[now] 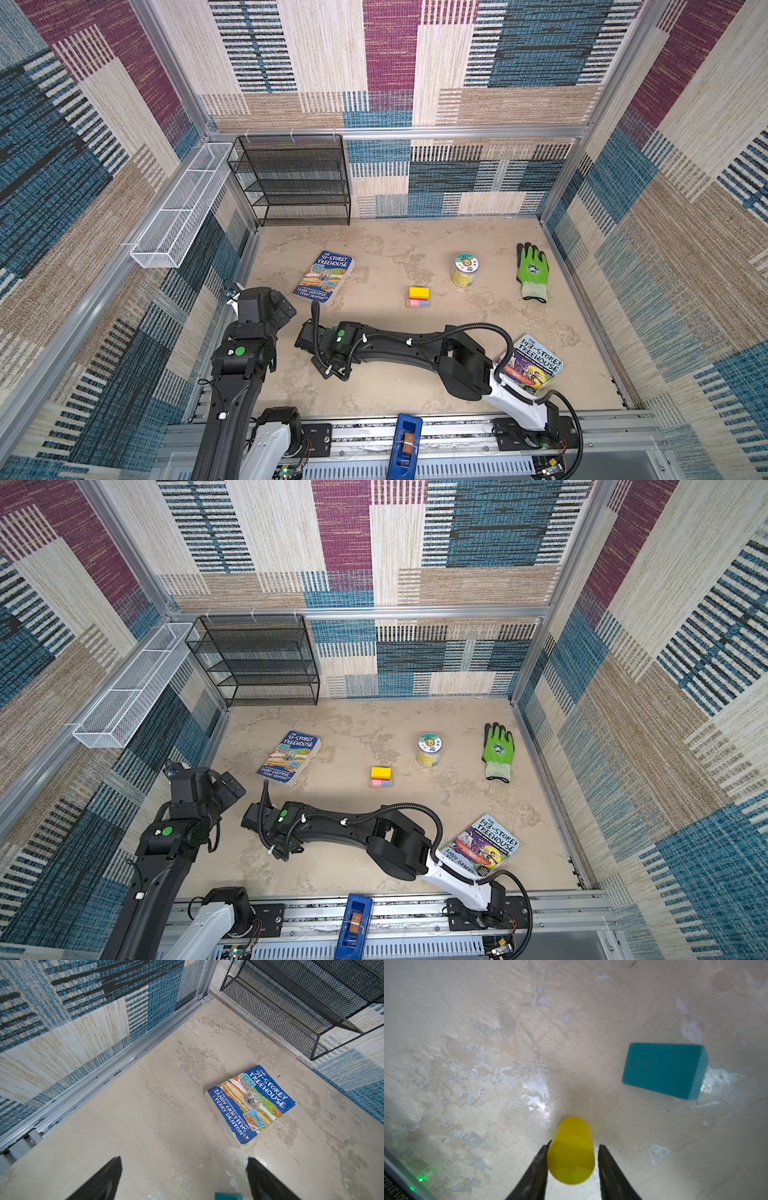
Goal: Build the wood block tower
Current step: 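Lower the right gripper around the yellow cylinder and close it, then carry the cylinder over the stack with right gripper while left gripper approaches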
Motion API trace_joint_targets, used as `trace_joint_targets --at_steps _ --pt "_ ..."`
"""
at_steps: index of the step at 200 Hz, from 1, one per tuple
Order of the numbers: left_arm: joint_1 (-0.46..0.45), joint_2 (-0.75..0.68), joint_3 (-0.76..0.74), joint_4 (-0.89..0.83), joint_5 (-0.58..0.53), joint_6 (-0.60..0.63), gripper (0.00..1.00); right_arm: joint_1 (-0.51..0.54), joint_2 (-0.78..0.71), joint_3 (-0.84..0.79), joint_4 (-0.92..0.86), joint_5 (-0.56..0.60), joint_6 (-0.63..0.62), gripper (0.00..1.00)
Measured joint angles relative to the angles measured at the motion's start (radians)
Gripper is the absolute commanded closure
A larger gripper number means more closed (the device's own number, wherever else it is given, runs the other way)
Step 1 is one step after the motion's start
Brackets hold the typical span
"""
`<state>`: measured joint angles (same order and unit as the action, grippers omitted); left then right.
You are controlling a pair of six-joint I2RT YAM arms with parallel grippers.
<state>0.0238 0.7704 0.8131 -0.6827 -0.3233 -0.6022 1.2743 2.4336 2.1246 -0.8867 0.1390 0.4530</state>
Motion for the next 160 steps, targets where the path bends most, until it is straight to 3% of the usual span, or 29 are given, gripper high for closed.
trace_joint_targets --at_steps 24,72,114,160 --pt "0.000 0.000 -0.001 0.000 0.010 0.000 0.02 0.000 0.000 0.000 0.000 0.002 0.003 0.60" --pt "0.000 -0.001 -0.004 0.005 0.013 0.000 0.02 0.000 0.000 0.002 0.005 0.003 0.011 0.81" --pt "0.000 -0.002 -0.005 0.006 0.013 0.000 0.02 0.000 -0.015 -0.015 0.005 0.031 0.018 0.93" --pt "0.000 -0.003 -0.006 0.006 0.016 0.000 0.02 -0.009 -0.089 -0.105 0.012 0.055 0.034 1.00"
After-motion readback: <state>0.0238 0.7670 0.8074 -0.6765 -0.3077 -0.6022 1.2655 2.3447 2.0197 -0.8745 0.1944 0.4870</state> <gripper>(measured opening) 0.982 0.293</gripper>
